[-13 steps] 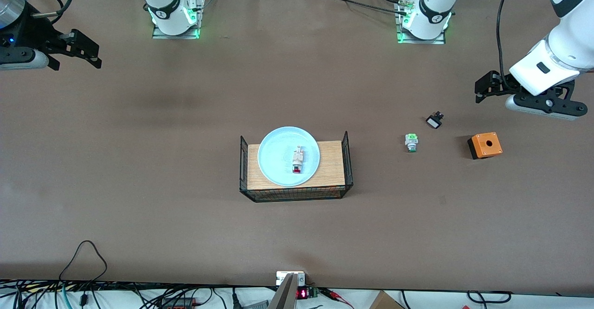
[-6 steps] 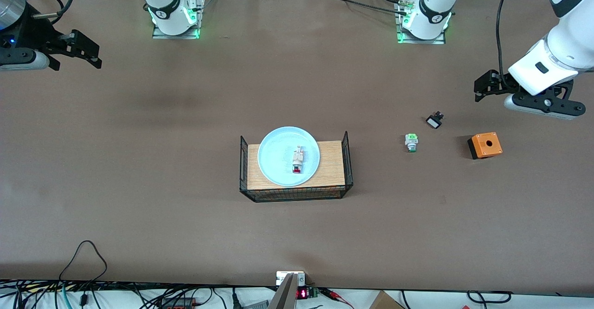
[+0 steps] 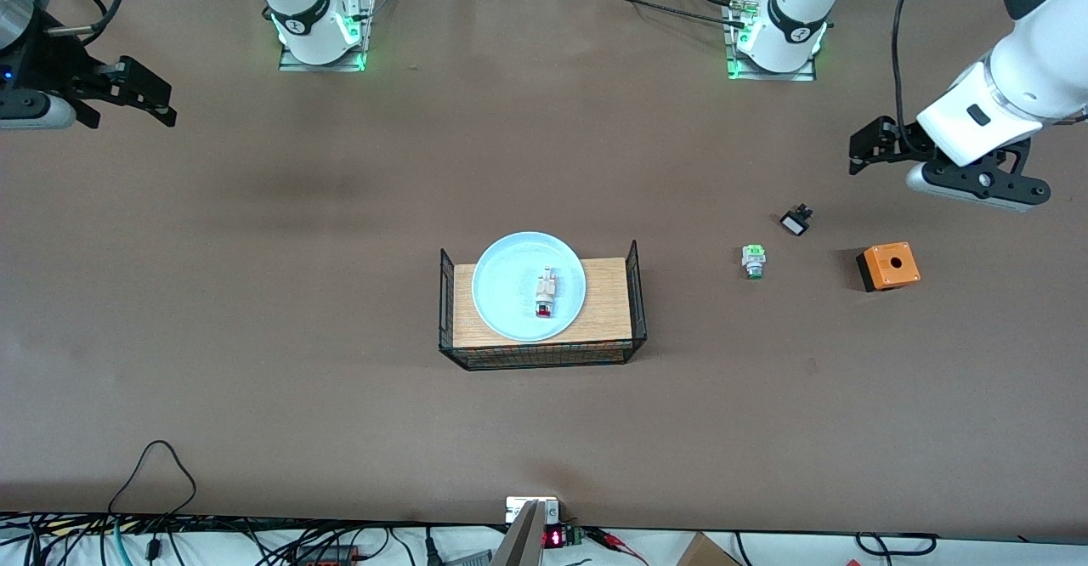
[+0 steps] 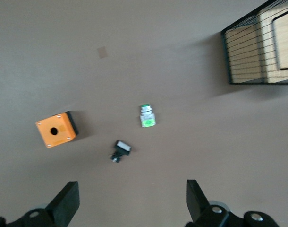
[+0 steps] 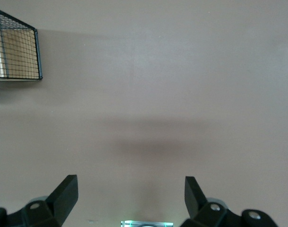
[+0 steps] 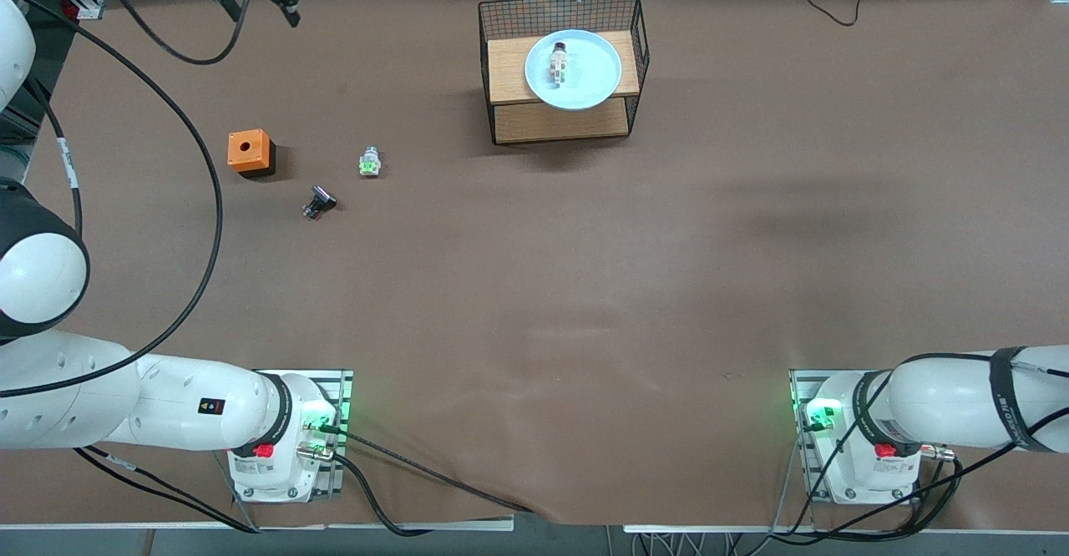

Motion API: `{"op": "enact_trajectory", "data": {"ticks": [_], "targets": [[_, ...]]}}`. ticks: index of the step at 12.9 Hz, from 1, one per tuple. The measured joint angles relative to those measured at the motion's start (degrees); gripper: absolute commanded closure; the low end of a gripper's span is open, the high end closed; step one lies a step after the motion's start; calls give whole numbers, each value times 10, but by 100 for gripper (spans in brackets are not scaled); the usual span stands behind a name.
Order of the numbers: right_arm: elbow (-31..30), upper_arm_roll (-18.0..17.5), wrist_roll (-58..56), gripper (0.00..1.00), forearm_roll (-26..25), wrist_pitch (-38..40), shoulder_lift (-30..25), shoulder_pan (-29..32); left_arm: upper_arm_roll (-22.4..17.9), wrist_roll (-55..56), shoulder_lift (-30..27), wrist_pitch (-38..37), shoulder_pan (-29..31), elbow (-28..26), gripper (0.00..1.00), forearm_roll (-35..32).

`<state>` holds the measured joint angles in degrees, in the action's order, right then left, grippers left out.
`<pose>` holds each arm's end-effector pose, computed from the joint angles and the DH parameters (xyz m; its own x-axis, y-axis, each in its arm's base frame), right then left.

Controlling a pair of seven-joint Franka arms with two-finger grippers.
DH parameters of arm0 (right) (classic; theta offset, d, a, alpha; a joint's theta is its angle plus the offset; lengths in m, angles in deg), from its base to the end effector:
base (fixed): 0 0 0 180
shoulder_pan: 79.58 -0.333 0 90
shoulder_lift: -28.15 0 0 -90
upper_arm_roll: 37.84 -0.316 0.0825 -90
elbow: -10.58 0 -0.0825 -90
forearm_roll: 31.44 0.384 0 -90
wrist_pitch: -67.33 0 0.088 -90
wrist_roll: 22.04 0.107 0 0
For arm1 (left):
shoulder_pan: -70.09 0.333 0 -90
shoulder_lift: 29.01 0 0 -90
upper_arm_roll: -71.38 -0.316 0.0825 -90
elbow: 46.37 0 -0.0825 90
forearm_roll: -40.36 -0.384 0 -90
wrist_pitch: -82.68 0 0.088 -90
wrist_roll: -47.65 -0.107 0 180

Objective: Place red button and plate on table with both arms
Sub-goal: 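Move the left gripper over the basket and lower onto the red button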

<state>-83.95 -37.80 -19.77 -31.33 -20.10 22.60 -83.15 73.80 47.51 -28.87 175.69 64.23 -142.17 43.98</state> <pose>0.5181 0.0322 0.6355 0.9994 0.0221 -0.0271 0.0220 -0.9998 -0.0009 0.5495 -0.0865 0.5800 0.9884 -0.1430 -0.0511 -0.1397 -0.9882 0.0630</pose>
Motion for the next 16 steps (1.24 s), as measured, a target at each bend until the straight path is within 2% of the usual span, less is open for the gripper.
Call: {"op": "enact_trajectory", "data": {"ticks": [2,4,6,9,11,14,16], "targets": [[1,2,0,0,0,-5,-1,1,55,114,21,-1,-13,41,0,7],[1,2,0,0,0,-6,-1,1,117,226,66,-1,-32,95,0,8],[2,2,0,0,0,-6,-1,1,148,291,127,27,-70,139,0,6],[2,2,0,0,0,-6,-1,1,151,366,219,134,-156,179,0,-51],[1,2,0,0,0,-6,-1,1,149,402,275,175,-205,219,0,-82],[1,2,-1,0,0,-6,-1,1,145,443,355,200,-263,284,0,-201],[1,2,-1,0,0,-6,-1,1,143,484,397,218,-296,301,0,-290]]}}
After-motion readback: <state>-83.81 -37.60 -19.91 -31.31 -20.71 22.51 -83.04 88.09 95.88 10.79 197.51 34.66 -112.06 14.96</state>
